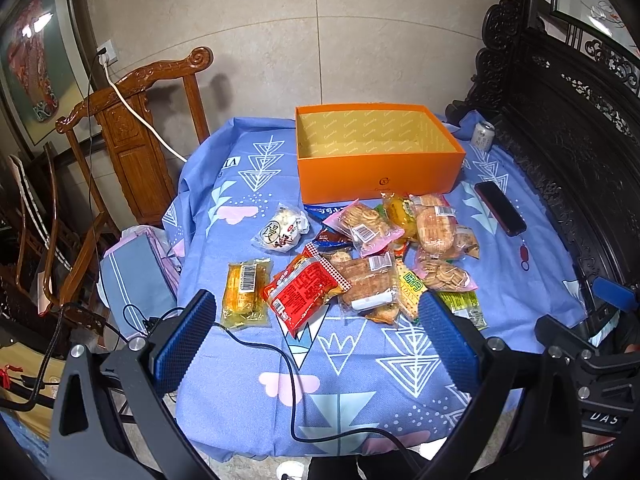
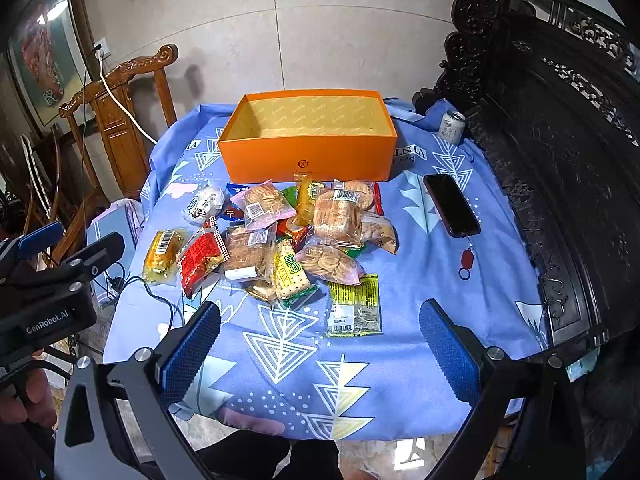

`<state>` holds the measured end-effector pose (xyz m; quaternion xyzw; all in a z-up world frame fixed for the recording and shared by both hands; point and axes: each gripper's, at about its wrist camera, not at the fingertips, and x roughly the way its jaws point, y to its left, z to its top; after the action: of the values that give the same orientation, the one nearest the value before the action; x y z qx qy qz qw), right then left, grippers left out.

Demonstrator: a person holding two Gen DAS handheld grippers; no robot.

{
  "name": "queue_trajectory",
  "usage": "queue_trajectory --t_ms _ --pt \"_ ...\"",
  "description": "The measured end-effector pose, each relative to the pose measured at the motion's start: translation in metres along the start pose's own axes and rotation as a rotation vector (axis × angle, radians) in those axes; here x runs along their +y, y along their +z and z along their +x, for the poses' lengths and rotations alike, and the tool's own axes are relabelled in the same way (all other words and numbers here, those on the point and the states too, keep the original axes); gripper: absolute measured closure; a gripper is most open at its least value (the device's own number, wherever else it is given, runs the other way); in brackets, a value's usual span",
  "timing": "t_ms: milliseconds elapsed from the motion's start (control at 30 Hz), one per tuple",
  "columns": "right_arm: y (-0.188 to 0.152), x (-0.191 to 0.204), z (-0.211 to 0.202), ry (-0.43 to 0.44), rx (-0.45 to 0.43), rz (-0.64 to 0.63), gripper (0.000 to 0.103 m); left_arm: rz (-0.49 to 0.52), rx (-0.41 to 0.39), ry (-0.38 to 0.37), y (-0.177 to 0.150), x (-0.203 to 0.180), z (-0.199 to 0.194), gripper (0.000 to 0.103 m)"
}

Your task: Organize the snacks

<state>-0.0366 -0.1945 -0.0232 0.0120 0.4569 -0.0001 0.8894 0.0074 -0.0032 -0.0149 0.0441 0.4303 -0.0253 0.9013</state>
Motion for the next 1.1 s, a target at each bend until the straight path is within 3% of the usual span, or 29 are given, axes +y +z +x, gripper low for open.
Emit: queue_trajectory --t_ms 800,1000,1100 --pt "-0.001 -0.01 0.025 0.02 0.004 -0.015 0.003 -0.009 0.002 -0.004 0.002 -0.002 0.018 0.004" --pt "-0.01 -0.031 0.053 0.009 0.011 -0.049 0.003 -0.035 -0.043 -0.003 -0.007 0.005 0.034 0.004" --pt "-0.015 -0.045 0.078 0.072 0.035 -0.071 0.003 -0.044 -0.03 -0.01 -0.017 0.008 0.046 0.004"
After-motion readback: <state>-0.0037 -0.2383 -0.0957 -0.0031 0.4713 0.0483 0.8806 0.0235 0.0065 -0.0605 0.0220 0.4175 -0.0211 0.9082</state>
